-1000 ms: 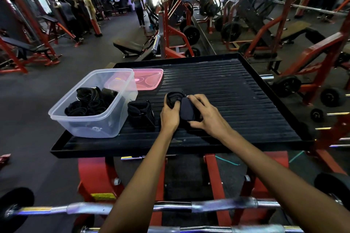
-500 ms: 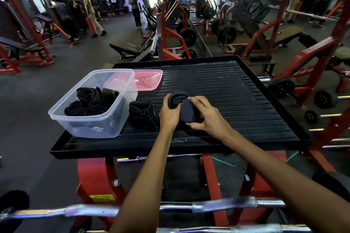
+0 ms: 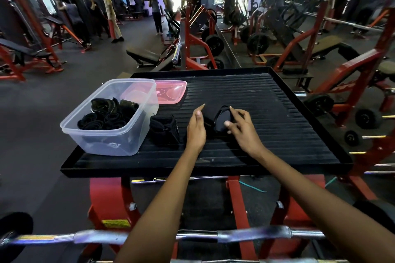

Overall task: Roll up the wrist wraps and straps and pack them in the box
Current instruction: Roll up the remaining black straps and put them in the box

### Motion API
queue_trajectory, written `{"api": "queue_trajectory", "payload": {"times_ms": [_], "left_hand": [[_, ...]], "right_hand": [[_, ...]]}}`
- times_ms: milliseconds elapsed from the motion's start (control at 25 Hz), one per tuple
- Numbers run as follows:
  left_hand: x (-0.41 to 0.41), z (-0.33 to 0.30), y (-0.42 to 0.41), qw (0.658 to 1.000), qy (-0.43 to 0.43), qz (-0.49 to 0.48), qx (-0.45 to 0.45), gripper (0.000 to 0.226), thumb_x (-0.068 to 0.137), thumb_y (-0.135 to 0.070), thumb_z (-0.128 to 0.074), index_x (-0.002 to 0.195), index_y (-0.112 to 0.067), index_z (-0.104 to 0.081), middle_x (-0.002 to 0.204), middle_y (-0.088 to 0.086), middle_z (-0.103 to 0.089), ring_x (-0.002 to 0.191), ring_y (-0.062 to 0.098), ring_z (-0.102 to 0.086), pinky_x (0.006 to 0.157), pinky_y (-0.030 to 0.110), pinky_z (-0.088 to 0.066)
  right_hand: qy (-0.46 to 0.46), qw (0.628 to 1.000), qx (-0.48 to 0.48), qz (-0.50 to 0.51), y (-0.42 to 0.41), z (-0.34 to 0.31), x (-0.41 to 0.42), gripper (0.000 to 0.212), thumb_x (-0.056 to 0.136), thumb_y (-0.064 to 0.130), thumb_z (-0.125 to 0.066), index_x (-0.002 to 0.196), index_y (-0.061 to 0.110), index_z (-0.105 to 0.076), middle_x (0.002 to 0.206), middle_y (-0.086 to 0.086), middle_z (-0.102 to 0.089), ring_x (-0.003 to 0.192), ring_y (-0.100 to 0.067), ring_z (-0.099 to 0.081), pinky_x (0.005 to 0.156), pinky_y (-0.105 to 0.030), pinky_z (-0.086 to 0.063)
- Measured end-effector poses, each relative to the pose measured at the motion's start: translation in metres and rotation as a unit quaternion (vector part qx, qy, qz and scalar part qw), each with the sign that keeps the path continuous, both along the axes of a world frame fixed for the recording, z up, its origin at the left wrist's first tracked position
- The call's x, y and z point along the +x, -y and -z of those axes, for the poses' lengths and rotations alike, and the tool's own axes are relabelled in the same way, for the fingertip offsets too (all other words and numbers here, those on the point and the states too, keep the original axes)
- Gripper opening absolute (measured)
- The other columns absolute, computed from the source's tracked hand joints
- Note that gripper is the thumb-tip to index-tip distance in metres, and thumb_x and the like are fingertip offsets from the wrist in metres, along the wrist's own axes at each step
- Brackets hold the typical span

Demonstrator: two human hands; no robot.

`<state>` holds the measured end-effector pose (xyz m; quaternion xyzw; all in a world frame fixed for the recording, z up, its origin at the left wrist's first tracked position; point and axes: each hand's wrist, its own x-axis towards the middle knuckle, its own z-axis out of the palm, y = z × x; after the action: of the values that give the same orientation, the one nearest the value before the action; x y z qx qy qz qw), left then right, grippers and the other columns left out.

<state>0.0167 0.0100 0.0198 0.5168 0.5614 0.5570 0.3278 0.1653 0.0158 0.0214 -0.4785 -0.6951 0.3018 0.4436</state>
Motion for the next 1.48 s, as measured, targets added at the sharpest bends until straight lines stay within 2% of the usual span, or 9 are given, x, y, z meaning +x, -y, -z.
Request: {"api": "queue_trajectory", "payload": {"times_ms": [240, 360, 480, 640, 840, 960, 1160, 1280, 1480], "left_hand": [[-0.002, 0.002, -0.008, 0.994, 0.101, 0.022, -0.019, 0.021, 0.085, -0.034, -0.052, 0.105, -0.038, -0.052, 0.112, 0.002, -0.059, 0.101, 0.019, -0.054, 0.085, 0.030, -0.041], [-0.010, 0.042, -0.042, 0.973, 0.210, 0.052, -0.086, 0.061, 0.072, -0.063, -0.057, 0.126, -0.036, -0.048, 0.139, 0.004, -0.050, 0.127, 0.021, -0.047, 0.110, 0.046, -0.034], [-0.006, 0.021, -0.022, 0.979, 0.160, 0.079, -0.104, 0.085, 0.074, -0.077, -0.050, 0.140, -0.024, -0.041, 0.145, -0.001, -0.044, 0.134, 0.014, -0.040, 0.115, 0.039, -0.027], [0.003, -0.004, 0.001, 0.990, 0.077, 0.102, -0.055, 0.055, 0.097, -0.037, -0.042, 0.147, -0.021, -0.027, 0.144, 0.000, -0.043, 0.127, 0.005, -0.038, 0.102, 0.017, -0.028], [0.002, 0.007, -0.004, 0.989, -0.007, 0.144, -0.037, 0.077, 0.083, -0.057, -0.055, 0.147, -0.039, -0.018, 0.146, -0.001, -0.037, 0.135, 0.011, -0.035, 0.112, 0.027, -0.027], [0.002, 0.005, -0.006, 0.989, 0.057, 0.135, -0.019, 0.061, 0.091, -0.027, -0.057, 0.145, -0.017, -0.030, 0.141, 0.005, -0.046, 0.125, 0.012, -0.046, 0.106, 0.022, -0.034], [-0.002, 0.006, -0.012, 0.990, 0.111, 0.048, -0.078, 0.046, 0.090, -0.045, -0.052, 0.120, -0.012, -0.061, 0.121, 0.005, -0.063, 0.114, 0.018, -0.057, 0.106, 0.033, -0.039], [-0.008, 0.002, -0.010, 0.982, 0.181, -0.004, -0.060, 0.023, 0.094, -0.030, -0.050, 0.093, -0.015, -0.068, 0.100, 0.006, -0.068, 0.098, 0.019, -0.059, 0.100, 0.036, -0.044], [-0.007, 0.006, -0.010, 0.976, 0.204, 0.077, -0.012, 0.029, 0.079, -0.037, -0.051, 0.096, -0.022, -0.068, 0.117, 0.019, -0.061, 0.108, 0.027, -0.055, 0.106, 0.044, -0.038]], "right_hand": [[-0.286, 0.926, -0.242, -0.035, -0.011, 0.004, 0.003, 0.014, 0.091, -0.002, -0.054, 0.100, 0.009, -0.056, 0.086, 0.000, -0.056, 0.081, -0.011, -0.055, 0.063, -0.013, -0.050], [-0.275, 0.928, -0.240, -0.076, -0.010, 0.006, 0.000, 0.017, 0.092, -0.003, -0.051, 0.093, 0.014, -0.055, 0.088, 0.000, -0.060, 0.083, -0.008, -0.057, 0.071, -0.013, -0.050], [-0.340, 0.906, -0.219, -0.125, -0.012, 0.006, 0.003, 0.025, 0.091, -0.005, -0.050, 0.109, 0.012, -0.050, 0.104, -0.003, -0.064, 0.094, -0.011, -0.062, 0.079, -0.019, -0.053], [-0.328, 0.913, -0.191, -0.151, -0.012, 0.007, 0.009, 0.042, 0.084, -0.001, -0.058, 0.126, 0.006, -0.052, 0.115, -0.005, -0.066, 0.105, -0.012, -0.063, 0.085, -0.020, -0.052], [-0.252, 0.952, -0.141, -0.100, -0.010, 0.007, 0.007, 0.045, 0.084, -0.007, -0.059, 0.128, -0.002, -0.051, 0.121, -0.017, -0.060, 0.108, -0.021, -0.058, 0.092, -0.025, -0.049], [-0.244, 0.953, -0.154, -0.096, -0.008, 0.006, 0.005, 0.039, 0.089, 0.000, -0.057, 0.126, 0.011, -0.054, 0.118, -0.008, -0.063, 0.107, -0.017, -0.059, 0.096, -0.028, -0.048], [-0.237, 0.939, -0.198, -0.149, -0.005, 0.002, 0.003, 0.034, 0.098, 0.010, -0.043, 0.129, 0.022, -0.048, 0.122, 0.003, -0.060, 0.114, -0.013, -0.056, 0.095, -0.031, -0.047], [-0.184, 0.946, -0.196, -0.184, 0.001, -0.003, 0.006, 0.040, 0.095, 0.003, -0.047, 0.132, 0.018, -0.044, 0.126, 0.005, -0.055, 0.111, -0.007, -0.054, 0.089, -0.023, -0.048], [-0.194, 0.922, -0.247, -0.227, 0.009, -0.003, 0.004, 0.062, 0.092, 0.001, -0.051, 0.147, 0.014, -0.026, 0.144, 0.000, -0.041, 0.133, -0.014, -0.038, 0.105, -0.023, -0.037]]}}
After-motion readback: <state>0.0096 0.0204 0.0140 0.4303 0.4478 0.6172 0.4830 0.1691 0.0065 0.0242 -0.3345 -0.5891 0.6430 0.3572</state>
